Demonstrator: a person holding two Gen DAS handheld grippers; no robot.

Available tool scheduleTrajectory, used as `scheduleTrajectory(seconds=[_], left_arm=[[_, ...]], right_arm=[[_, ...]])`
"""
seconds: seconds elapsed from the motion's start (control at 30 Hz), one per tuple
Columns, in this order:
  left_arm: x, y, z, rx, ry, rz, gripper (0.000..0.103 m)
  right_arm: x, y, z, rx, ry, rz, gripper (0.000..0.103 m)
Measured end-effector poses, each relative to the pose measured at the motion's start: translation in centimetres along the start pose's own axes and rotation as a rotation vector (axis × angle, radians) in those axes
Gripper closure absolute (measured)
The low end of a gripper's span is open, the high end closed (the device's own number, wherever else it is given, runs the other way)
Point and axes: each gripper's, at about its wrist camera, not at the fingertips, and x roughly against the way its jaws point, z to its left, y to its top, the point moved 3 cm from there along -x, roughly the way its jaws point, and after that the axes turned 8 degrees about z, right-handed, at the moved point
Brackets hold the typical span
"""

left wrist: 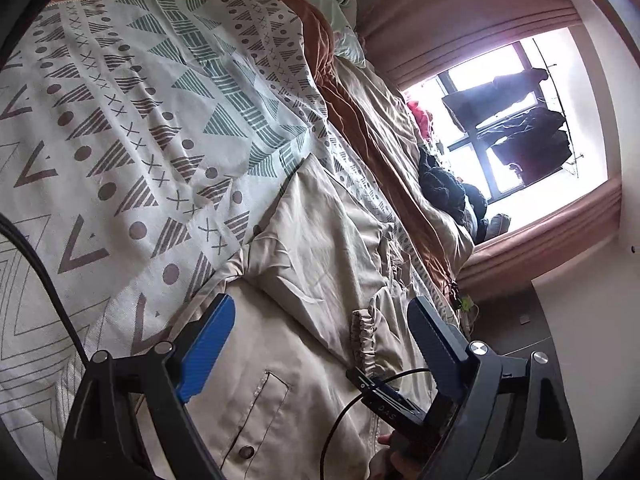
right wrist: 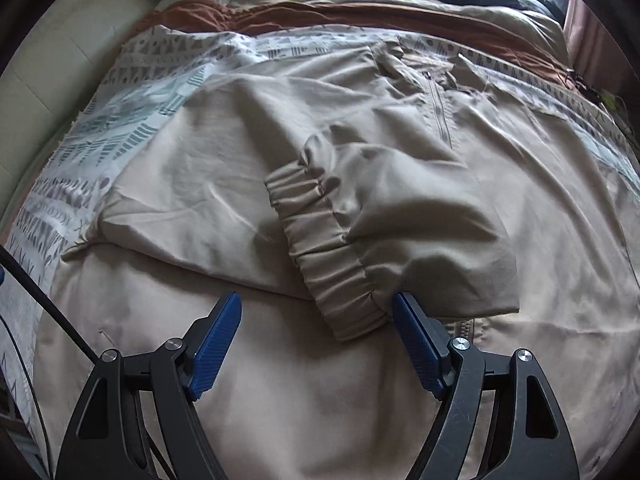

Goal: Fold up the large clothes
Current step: 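Grasp the elasticated sleeve cuff with the right tool and lift it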

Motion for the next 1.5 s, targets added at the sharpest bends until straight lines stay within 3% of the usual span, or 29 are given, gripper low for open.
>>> scheduleTrajectory(seconds=[0.07, 0.23, 0.33, 0.4, 0.53, 0.63, 0.7, 0.8, 0.87, 1.0, 1.17, 1.33, 1.5], left_arm=[[-0.2, 0.0, -0.1, -0.002, 0.011, -0.001, 0.013], [-0.6, -0.2, -0.4, -0.003, 0.010, 0.007, 0.013], [-0.9, -0.3, -0.7, -0.007, 0.016, 0.010, 0.013], [-1.2, -0.5, -1.0, -0.011, 0.016, 0.013, 0.013], [-1.5, -0.2, -1.0, -0.015, 0.030, 0.008, 0.013], [-1.7, 0.0, -0.5, 0.007, 0.043, -0.003, 0.013], [-2.0, 0.2, -0.2, 0.016, 0.046, 0.000, 0.013], [-2.2, 0.4, 0.0, 0.018, 0.048, 0.002, 0.013], [-2.3, 0.5, 0.1, 0.021, 0.050, 0.000, 0.013], [-2.6, 0.6, 0.1, 0.022, 0.049, 0.010, 0.013], [-2.8, 0.2, -0.3, 0.012, 0.043, 0.021, 0.013], [-3.4, -0.5, -0.9, -0.013, 0.057, 0.035, 0.013], [-4.6, -1.2, -1.6, -0.055, 0.094, 0.052, 0.013]], right_arm=[[-1.7, 0.3, -0.2, 0.002, -0.027, 0.051, 0.026], [-1.7, 1.1, -1.6, -0.040, -0.013, 0.010, 0.029], [-1.3, 1.1, -2.5, -0.061, -0.005, 0.010, 0.054], [-0.3, 1.0, -2.4, -0.043, 0.025, 0.004, 0.060], [2.7, 1.3, -1.1, 0.039, -0.017, -0.091, 0.060], [2.8, 1.5, 0.3, 0.096, -0.057, -0.120, 0.048], [1.6, 1.5, 0.2, 0.107, -0.074, -0.094, 0.041], [-0.5, 1.4, 0.7, 0.123, -0.043, -0.042, 0.041], [-2.1, 2.0, 0.6, 0.125, -0.067, -0.017, 0.041], [-3.5, 3.2, -0.9, 0.075, -0.045, -0.022, 0.041], [-2.8, 2.7, -3.2, 0.011, 0.032, -0.048, 0.074], [0.3, 1.8, -7.1, -0.080, 0.095, -0.126, 0.084], [3.7, 0.6, -13.6, -0.245, 0.121, -0.223, 0.092]])
